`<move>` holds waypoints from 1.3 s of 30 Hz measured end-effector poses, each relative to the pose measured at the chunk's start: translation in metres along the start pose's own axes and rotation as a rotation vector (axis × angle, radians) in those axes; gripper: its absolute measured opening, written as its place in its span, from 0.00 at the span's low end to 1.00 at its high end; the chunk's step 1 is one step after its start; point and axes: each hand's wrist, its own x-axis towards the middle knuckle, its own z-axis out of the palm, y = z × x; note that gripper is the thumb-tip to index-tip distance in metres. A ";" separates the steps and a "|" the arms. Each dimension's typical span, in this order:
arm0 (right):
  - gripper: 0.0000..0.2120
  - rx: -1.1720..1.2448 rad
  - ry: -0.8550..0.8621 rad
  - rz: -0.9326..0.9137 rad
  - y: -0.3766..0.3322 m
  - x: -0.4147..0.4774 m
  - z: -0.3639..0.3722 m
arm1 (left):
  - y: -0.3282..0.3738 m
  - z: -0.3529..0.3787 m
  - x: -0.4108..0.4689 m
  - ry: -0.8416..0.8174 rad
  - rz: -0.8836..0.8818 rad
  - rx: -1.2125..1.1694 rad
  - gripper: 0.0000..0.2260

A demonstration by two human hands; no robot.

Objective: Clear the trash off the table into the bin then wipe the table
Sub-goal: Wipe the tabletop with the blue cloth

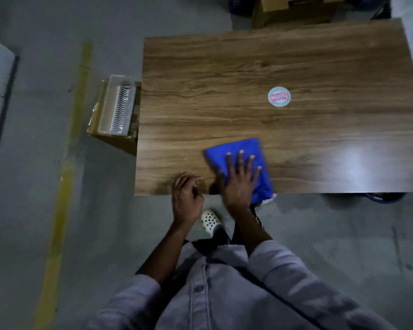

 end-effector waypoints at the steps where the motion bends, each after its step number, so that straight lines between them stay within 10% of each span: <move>1: 0.29 0.051 -0.025 -0.165 -0.016 -0.015 0.010 | 0.006 -0.001 0.002 0.022 -0.008 -0.015 0.18; 6: 0.09 0.429 -0.384 -0.595 -0.036 -0.043 -0.023 | 0.029 -0.009 0.019 0.092 -0.015 -0.091 0.17; 9: 0.22 0.369 -0.428 -0.345 0.008 -0.016 -0.068 | 0.036 -0.012 0.036 0.110 -0.032 -0.122 0.14; 14: 0.28 0.325 0.158 0.161 0.114 0.035 -0.107 | 0.038 0.001 0.040 0.050 -0.124 -0.147 0.12; 17: 0.29 0.157 0.046 0.371 0.115 0.055 -0.077 | 0.043 0.009 0.033 0.032 -0.140 -0.150 0.11; 24: 0.29 0.176 -0.294 -0.521 -0.001 0.012 -0.042 | 0.046 0.008 0.046 0.157 -0.101 -0.117 0.14; 31: 0.25 0.325 0.407 -0.029 0.094 0.077 -0.120 | 0.030 0.026 0.046 0.149 -0.126 -0.096 0.13; 34: 0.29 0.152 0.121 0.076 0.094 0.081 -0.097 | 0.028 0.046 0.054 0.062 -0.046 -0.026 0.13; 39: 0.34 -0.146 -0.220 -0.333 0.048 0.040 -0.037 | 0.020 0.075 0.097 -0.003 0.061 0.003 0.20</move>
